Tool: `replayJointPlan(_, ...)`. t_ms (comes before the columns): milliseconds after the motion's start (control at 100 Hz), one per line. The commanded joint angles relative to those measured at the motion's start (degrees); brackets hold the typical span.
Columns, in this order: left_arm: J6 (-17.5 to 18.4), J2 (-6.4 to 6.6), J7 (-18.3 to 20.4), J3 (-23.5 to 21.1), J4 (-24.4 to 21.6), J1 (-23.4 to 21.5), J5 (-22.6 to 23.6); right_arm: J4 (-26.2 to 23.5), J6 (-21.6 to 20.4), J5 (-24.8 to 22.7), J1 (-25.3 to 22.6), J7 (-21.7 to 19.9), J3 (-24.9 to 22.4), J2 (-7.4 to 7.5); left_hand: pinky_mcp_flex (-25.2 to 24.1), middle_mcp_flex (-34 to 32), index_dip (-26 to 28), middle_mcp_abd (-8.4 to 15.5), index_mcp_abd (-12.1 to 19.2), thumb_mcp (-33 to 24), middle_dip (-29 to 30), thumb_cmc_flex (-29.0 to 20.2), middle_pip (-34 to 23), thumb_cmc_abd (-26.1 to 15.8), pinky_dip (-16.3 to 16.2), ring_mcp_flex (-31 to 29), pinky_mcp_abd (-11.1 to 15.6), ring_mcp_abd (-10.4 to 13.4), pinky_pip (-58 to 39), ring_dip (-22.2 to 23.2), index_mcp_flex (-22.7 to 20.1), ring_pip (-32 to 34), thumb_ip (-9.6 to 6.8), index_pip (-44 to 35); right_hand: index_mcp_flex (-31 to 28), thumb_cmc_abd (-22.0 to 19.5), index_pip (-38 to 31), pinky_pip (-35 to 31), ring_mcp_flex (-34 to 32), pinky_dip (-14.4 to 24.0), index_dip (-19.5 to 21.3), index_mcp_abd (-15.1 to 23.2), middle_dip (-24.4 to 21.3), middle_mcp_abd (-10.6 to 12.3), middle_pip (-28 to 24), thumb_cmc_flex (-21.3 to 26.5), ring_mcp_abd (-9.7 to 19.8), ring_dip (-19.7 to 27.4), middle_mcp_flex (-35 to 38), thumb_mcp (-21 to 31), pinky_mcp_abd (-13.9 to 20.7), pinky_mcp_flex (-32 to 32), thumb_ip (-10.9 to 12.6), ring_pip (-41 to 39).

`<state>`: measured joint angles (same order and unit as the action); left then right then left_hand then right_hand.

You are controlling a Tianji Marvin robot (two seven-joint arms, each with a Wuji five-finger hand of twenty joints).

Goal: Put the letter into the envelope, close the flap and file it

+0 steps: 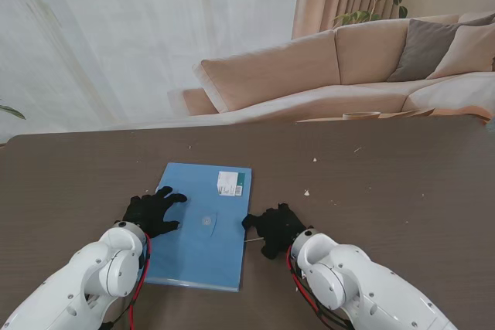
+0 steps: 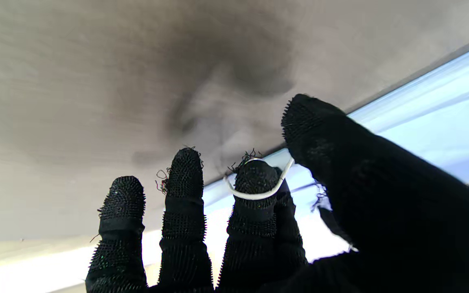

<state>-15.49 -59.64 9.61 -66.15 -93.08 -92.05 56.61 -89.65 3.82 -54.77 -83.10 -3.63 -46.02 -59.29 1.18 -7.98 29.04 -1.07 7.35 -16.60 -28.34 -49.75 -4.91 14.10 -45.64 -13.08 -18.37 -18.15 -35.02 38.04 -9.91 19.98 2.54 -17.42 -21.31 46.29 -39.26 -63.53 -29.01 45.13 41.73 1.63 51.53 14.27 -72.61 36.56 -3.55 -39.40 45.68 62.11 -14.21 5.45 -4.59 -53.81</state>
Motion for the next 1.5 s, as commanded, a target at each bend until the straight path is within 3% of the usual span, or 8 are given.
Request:
replayJointPlan(0, 0.1, -0.26, 1.1, 0.3, 0.2, -0.5, -0.1, 0.8, 0.8, -0.1, -0.8, 0.4, 0.1, -0.84, -0.3, 1.3, 0.5, 1.3, 0.7, 0.1, -0.8, -2.5, 1.4, 1.5, 0.0, 0.8, 0.1, 3.3, 0.6, 0.8, 2.1, -0.4, -0.42, 1.5, -2.5, -1.0, -2.1, -1.5, -2.2, -0.6, -0.7, -0.5, 1.6, 1.3, -4.2, 1.7, 0.9, -1.5, 2.9, 2.5, -1.5, 0.6, -1.2, -1.9)
replayJointPlan(400, 0.0, -0.26, 1.0, 0.5, 0.4, -0.4, -0.2, 7.4, 4.1, -1.5, 0.5, 23.4, 1.8, -4.52, -0.3, 1.4, 0.6, 1.3, 0.6, 0.1, -0.8, -2.5, 1.4, 1.4, -0.1, 0.9, 0.2, 3.3, 0.9, 0.8, 2.2, -0.4, -0.43, 1.7, -4.9, -12.6, -0.8, -4.7, 0.1, -0.1, -6.9, 3.3, -3.0, -6.5, 7.1, -3.5, -1.3, 0.5, -3.6, -2.5, -1.3, 1.3, -0.6, 1.1)
replayJointPlan(580, 0.0, -0.29, 0.9, 0.4, 0.4, -0.5, -0.3, 9.2, 4.6, 0.1, 2.1, 26.4, 2.8, -5.64, -0.3, 1.4, 0.6, 1.3, 0.6, 0.2, -0.8, -2.5, 1.4, 1.3, -0.2, 0.9, 0.2, 3.3, 1.0, 0.8, 2.1, -0.5, -0.43, 1.6, -4.4, -14.9, -0.9, -5.0, 0.1, 0.0, -7.5, 2.3, -4.7, -7.4, 9.0, -6.6, -1.8, 0.9, -4.9, -5.1, -1.4, 1.2, -1.2, 1.4)
replayJointPlan(660, 0.0, -0.3, 0.9, 0.3, 0.4, -0.6, -0.4, 9.1, 4.8, 1.0, 2.6, 25.8, 3.1, -5.84, -0.3, 1.3, 0.6, 1.3, 0.6, 0.2, -0.8, -2.5, 1.4, 1.4, -0.2, 0.9, 0.3, 3.3, 1.1, 0.8, 2.1, -0.5, -0.43, 1.6, -0.8, -18.9, 0.2, -4.7, 3.1, 0.0, -8.7, 1.0, -7.1, -9.4, 13.6, -12.5, -2.8, 2.0, -11.7, -8.2, -1.0, 0.2, 2.5, 3.2)
replayJointPlan(850, 0.2, -0.3, 0.9, 0.1, 0.2, -0.7, -0.5, 8.5, 5.2, 1.5, 3.2, 23.6, 3.5, -5.7, -0.3, 1.4, 0.7, 1.3, 0.6, 0.3, -0.8, -2.4, 1.4, 1.3, -0.3, 0.9, 0.2, 3.3, 1.2, 0.8, 2.2, -0.5, -0.43, 1.7, 3.8, -20.4, 3.9, -3.6, 6.9, 0.2, -10.5, 0.1, -23.0, -16.2, 29.2, -15.3, -5.2, 8.7, -21.0, -13.1, -0.7, -1.0, 3.0, 14.4)
replayJointPlan(970, 0.3, -0.3, 0.9, -0.1, 0.2, -0.7, -0.4, 7.4, 5.3, 1.9, 2.4, 22.8, 2.6, -5.63, -0.3, 1.4, 0.7, 1.3, 0.7, 0.4, -0.8, -2.4, 1.4, 1.2, -0.4, 0.9, 0.2, 3.4, 1.2, 0.8, 2.1, -0.5, -0.44, 1.6, 4.0, -23.4, 5.0, -3.2, 5.6, 0.1, -11.0, 1.4, -30.1, -15.6, 34.8, -15.1, -6.7, 11.5, -19.5, -15.3, -1.5, -0.7, 3.7, 19.1)
replayJointPlan(1130, 0.4, -0.29, 1.0, -0.2, 0.2, -0.8, -0.4, 2.8, 9.1, 1.0, -0.3, 16.6, 0.1, -4.56, -0.3, 1.4, 0.8, 1.4, 0.5, 0.5, -0.8, -2.4, 1.4, 1.2, -0.4, 1.0, 0.2, 3.3, 1.3, 0.8, 2.1, -0.6, -0.44, 1.5, 4.3, -25.8, 6.9, -4.3, 4.6, 0.8, -12.1, -0.4, -31.8, -17.6, 35.7, -13.6, -7.7, 11.8, -16.3, -16.4, -1.7, 1.2, 5.5, 19.9)
replayJointPlan(1490, 0.7, -0.33, 0.9, -0.4, 0.1, -0.8, -0.8, -2.4, 16.9, 3.0, -6.4, 10.0, -4.6, -3.91, -0.5, 1.4, 1.0, 1.3, 0.3, 1.0, -0.8, -2.3, 1.4, 0.9, -0.5, 1.0, 0.2, 3.2, 1.6, 0.8, 2.0, -0.7, -0.45, 0.8, -0.6, -31.7, 7.2, -6.5, -6.2, 0.5, -17.4, -10.2, -30.1, -13.6, 26.8, -16.0, -7.2, 14.9, 14.9, -21.1, -3.0, 4.3, 8.3, 21.6)
